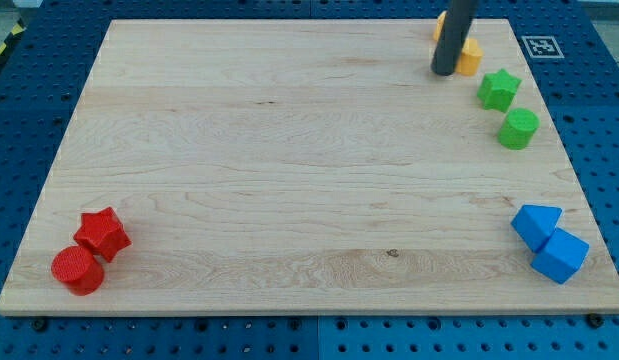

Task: Point your arm towards red star

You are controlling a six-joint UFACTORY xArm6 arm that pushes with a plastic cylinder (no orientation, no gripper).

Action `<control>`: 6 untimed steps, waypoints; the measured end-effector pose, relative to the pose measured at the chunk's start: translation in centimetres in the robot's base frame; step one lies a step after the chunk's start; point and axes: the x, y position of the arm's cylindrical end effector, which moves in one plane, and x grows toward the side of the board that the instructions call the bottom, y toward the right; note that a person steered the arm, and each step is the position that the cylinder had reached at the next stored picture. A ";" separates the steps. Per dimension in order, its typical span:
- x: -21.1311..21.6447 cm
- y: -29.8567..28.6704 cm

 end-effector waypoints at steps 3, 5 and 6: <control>11.1 -20.8; 20.0 -34.9; 24.8 -41.0</control>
